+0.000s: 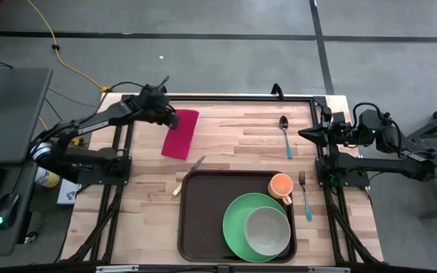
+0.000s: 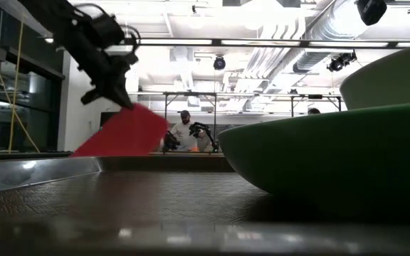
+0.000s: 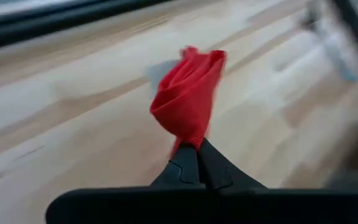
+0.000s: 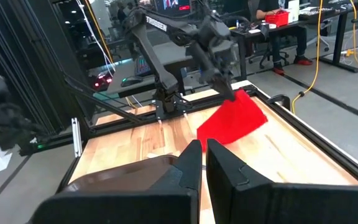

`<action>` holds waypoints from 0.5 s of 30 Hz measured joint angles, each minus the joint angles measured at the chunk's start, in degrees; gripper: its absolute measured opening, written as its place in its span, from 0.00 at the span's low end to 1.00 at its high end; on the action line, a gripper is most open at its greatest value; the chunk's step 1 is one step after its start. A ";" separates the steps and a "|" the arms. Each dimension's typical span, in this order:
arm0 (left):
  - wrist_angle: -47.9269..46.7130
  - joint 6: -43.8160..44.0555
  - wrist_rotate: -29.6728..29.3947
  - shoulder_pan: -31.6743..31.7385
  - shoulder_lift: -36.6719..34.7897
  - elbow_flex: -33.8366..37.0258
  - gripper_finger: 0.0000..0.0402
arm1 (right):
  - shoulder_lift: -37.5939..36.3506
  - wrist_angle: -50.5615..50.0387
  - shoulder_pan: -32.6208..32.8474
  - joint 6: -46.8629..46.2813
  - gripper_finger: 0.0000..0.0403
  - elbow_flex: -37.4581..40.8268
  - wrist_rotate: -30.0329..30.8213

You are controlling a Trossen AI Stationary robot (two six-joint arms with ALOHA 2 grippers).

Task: Set up tray
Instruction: Put the red napkin on the black serving tray to the left side of the green plate

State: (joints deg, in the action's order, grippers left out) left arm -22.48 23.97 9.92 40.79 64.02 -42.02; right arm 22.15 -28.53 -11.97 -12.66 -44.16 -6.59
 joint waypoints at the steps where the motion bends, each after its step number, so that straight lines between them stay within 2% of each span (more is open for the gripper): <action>1: -0.04 0.00 0.44 -0.43 -1.57 0.00 0.03 | 0.00 0.00 0.00 0.03 0.00 0.00 0.00; 9: -0.08 0.98 2.64 -4.96 -13.34 -0.07 0.03 | 0.00 -1.00 0.00 0.30 0.00 0.00 -0.02; 15: 0.15 2.44 3.33 -10.81 -19.30 -0.07 0.03 | -0.02 -2.77 -0.01 0.30 0.00 0.00 -0.02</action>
State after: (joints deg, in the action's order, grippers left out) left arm -22.33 26.41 13.25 29.98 44.72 -42.09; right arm 22.13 -31.30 -11.97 -12.36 -44.16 -6.61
